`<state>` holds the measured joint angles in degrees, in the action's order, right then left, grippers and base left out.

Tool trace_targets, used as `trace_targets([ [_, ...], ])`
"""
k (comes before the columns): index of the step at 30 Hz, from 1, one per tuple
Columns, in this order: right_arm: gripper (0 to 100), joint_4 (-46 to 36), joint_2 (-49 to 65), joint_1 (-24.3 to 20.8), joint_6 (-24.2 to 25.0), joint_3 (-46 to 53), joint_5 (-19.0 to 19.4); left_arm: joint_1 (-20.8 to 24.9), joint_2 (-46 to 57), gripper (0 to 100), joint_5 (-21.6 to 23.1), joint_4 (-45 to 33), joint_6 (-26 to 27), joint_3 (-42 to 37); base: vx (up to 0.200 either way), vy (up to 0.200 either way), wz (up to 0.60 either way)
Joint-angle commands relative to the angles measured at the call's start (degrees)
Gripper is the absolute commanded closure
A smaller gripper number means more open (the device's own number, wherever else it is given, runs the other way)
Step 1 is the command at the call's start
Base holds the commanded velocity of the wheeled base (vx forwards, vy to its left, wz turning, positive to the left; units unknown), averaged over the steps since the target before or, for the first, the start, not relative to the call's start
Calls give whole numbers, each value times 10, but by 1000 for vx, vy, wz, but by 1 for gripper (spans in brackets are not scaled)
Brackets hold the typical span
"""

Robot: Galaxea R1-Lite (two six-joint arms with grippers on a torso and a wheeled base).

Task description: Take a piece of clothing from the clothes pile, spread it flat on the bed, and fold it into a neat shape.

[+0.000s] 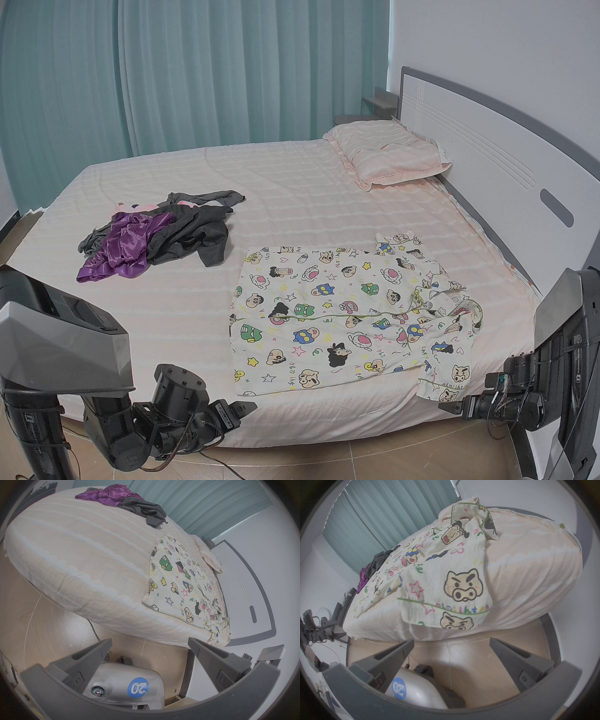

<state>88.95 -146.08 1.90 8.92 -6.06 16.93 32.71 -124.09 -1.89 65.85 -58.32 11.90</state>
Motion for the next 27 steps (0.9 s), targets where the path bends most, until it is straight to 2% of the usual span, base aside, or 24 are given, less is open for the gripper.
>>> trace_targets([
  [1,0,9,68,-6,34,14,48,0,0,0,0,1,0,1,0,0,0],
  [4,0,9,76,-35,50,18,56,1,0,0,0,1,0,1,0,0,0],
  [16,0,10,81,-74,56,42,60,0,0,0,0,1,0,1,0,0,0],
  [18,0,10,79,-70,58,36,59,0,0,0,0,0,0,1,0,0,0],
  [23,0,9,74,-3,64,-11,53,0,0,0,0,1,0,1,0,0,0],
  [27,0,9,45,10,50,-21,52,0,-1,0,0,0,0,1,0,0,0],
])
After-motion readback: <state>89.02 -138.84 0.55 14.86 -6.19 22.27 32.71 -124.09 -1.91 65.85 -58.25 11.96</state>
